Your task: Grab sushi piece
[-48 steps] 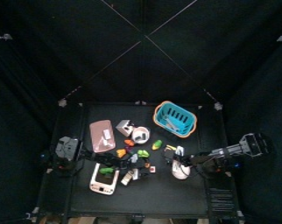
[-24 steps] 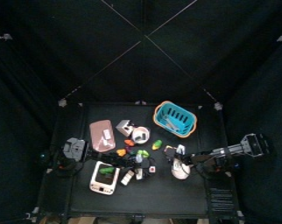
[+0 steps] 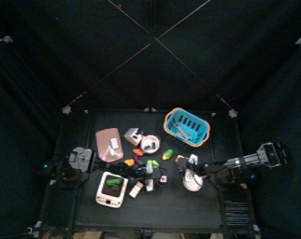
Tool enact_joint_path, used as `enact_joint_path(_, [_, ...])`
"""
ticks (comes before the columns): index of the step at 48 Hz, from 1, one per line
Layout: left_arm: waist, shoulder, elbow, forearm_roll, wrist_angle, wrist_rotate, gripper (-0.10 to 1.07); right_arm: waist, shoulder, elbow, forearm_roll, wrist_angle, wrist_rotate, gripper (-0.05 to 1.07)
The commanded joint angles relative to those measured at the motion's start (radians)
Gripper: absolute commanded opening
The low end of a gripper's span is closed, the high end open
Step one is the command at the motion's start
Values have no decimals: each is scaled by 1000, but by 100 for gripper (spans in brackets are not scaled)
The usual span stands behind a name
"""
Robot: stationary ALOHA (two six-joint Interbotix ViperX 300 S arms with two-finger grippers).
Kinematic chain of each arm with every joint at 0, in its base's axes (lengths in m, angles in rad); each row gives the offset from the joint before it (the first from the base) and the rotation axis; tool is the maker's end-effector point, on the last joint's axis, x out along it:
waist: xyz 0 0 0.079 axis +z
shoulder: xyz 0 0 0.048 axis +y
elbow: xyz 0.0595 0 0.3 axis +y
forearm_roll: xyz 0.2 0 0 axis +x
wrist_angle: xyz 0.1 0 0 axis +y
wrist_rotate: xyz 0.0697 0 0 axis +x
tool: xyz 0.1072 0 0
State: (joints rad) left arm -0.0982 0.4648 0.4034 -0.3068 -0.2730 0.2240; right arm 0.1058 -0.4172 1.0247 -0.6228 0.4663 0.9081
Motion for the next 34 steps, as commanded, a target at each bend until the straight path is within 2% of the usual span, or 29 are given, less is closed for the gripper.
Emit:
enact_joint_path(1, [-5,-38,-11,25,2,0,68,-3,-15,-8,2,-5,2,88])
enact_joint_path(11, [-15,-97,-2,69,2,-2,68,-3,-15,-8,3,-5,3,88])
enact_joint_path(34, [-23,-133,23,71,3,0,68,-3,-15,-6,3,-5,3,88])
